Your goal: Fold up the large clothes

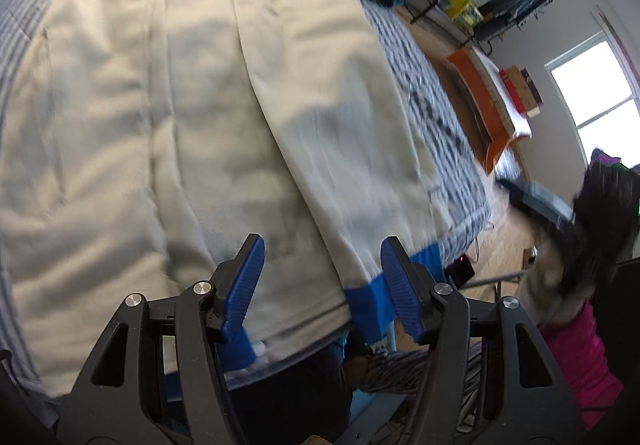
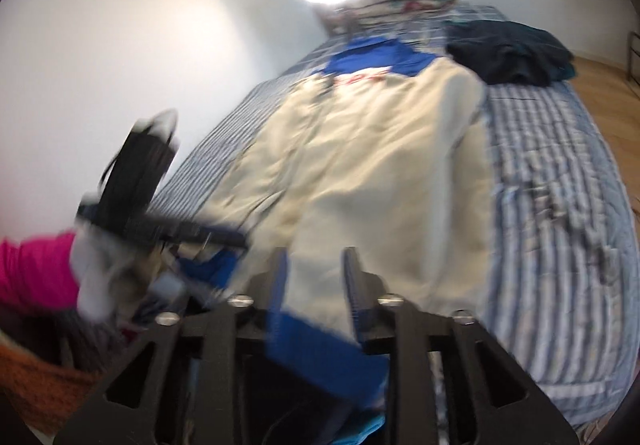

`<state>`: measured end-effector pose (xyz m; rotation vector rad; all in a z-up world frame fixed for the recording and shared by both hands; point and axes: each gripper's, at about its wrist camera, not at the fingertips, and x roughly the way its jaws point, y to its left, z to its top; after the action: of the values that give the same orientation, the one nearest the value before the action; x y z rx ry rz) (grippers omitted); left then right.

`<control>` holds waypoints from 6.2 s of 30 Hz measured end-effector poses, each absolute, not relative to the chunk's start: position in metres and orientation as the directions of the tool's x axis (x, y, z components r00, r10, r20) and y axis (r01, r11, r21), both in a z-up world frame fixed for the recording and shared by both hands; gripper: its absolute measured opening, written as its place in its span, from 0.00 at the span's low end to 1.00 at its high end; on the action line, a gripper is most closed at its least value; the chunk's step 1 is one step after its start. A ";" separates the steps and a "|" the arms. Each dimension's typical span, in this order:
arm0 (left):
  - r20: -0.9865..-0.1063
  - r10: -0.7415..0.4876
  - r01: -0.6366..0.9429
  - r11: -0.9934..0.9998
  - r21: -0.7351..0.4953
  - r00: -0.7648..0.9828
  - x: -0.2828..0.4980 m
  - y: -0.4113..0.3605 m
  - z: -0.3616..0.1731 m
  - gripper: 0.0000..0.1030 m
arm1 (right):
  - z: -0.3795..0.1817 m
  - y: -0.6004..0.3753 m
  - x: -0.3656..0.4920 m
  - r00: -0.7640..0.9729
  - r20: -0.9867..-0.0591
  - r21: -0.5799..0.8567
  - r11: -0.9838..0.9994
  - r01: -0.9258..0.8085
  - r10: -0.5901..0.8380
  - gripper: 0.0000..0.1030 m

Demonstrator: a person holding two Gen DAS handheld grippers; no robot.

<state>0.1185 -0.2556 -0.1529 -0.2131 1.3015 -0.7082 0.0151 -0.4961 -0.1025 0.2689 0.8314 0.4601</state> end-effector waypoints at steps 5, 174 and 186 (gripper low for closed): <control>-0.802 -0.596 0.333 0.764 -0.553 0.036 0.112 -0.269 -0.171 0.60 | -0.106 -0.529 0.063 0.607 -0.651 0.426 0.881 -0.204 0.455 0.32; -0.826 -0.498 0.467 0.815 -0.342 0.263 0.232 -0.364 -0.183 0.36 | -0.180 -0.504 0.030 0.602 -0.759 0.339 0.940 0.040 0.248 0.07; -0.732 -0.493 0.401 0.858 -0.320 0.470 0.237 -0.244 -0.053 0.36 | -0.105 -0.407 0.059 0.566 -0.815 -0.059 0.955 -0.292 0.123 0.06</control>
<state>0.2371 -0.2444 -0.0535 -0.1082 0.9327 -0.5490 0.0593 -0.4071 -0.1048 -0.1955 0.9389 0.2458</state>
